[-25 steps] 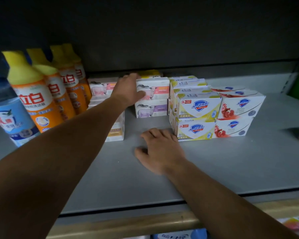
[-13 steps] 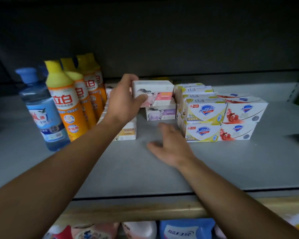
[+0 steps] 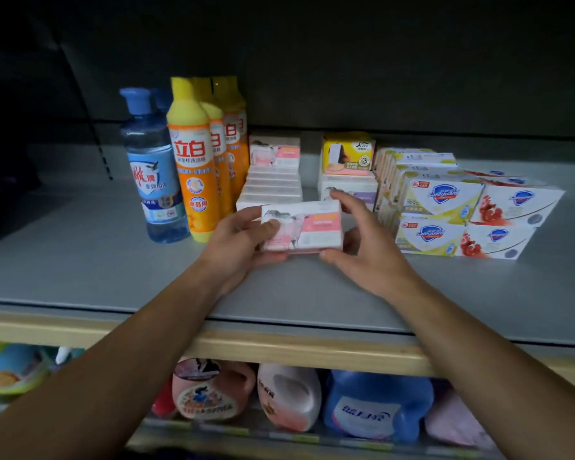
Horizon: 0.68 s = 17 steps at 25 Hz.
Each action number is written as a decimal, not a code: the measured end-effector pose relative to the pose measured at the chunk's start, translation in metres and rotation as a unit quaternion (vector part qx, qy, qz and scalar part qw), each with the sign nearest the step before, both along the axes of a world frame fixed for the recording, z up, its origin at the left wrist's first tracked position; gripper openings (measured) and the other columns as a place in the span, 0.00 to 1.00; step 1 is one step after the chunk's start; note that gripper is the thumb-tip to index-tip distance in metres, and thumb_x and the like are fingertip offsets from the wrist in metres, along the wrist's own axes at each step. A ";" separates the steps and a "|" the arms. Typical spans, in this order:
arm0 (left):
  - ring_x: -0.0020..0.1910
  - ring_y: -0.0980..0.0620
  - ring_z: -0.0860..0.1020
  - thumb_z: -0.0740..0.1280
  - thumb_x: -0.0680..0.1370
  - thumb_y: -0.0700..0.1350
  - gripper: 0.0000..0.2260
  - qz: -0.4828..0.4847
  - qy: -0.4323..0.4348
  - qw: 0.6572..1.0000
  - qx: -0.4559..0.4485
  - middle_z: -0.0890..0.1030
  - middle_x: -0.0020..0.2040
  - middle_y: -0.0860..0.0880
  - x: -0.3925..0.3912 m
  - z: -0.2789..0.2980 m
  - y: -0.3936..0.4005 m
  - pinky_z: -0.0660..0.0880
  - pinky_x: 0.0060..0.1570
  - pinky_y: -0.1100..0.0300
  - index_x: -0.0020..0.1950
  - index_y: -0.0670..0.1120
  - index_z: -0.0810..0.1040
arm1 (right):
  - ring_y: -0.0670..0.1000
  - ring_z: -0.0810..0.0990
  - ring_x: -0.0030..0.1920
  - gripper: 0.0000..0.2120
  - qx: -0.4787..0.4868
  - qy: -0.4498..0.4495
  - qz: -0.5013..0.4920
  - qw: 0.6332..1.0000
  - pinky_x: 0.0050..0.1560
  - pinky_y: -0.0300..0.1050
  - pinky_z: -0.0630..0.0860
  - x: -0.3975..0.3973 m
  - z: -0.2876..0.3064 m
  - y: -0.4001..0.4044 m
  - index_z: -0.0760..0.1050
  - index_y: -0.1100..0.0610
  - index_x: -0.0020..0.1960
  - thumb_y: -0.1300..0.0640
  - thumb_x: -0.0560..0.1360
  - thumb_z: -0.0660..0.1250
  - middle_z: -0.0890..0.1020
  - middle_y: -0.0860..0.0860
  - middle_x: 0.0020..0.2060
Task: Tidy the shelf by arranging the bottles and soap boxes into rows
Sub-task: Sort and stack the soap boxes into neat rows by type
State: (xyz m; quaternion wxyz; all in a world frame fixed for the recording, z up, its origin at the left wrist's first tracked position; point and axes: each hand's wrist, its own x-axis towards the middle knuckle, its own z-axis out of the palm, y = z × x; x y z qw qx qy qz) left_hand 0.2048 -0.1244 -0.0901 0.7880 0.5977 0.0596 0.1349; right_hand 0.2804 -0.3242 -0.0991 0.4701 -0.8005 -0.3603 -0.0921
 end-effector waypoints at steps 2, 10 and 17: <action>0.49 0.47 0.84 0.65 0.75 0.32 0.15 -0.060 0.002 0.998 -0.006 0.84 0.55 0.42 0.000 0.000 0.004 0.81 0.42 0.56 0.60 0.41 0.79 | 0.55 0.81 0.44 0.36 0.047 0.030 -0.015 0.998 0.47 0.54 0.79 -0.002 0.002 -0.003 0.62 0.36 0.70 0.47 0.66 0.73 0.80 0.50 0.54; 0.29 0.47 0.79 0.70 0.66 0.64 0.33 -0.020 0.024 0.989 0.147 0.78 0.34 0.42 -0.001 -0.003 -0.003 0.77 0.29 0.58 0.52 0.34 0.76 | 0.47 0.75 0.25 0.17 0.073 0.182 -0.055 0.979 0.30 0.41 0.71 -0.004 0.009 -0.002 0.78 0.36 0.41 0.29 0.67 0.57 0.81 0.47 0.29; 0.26 0.48 0.78 0.62 0.75 0.66 0.28 0.004 0.053 0.974 0.221 0.79 0.29 0.45 0.002 -0.003 -0.005 0.73 0.25 0.61 0.51 0.40 0.79 | 0.49 0.73 0.24 0.25 0.111 0.257 -0.048 0.959 0.25 0.41 0.69 0.002 0.009 0.000 0.81 0.44 0.38 0.27 0.66 0.56 0.79 0.54 0.29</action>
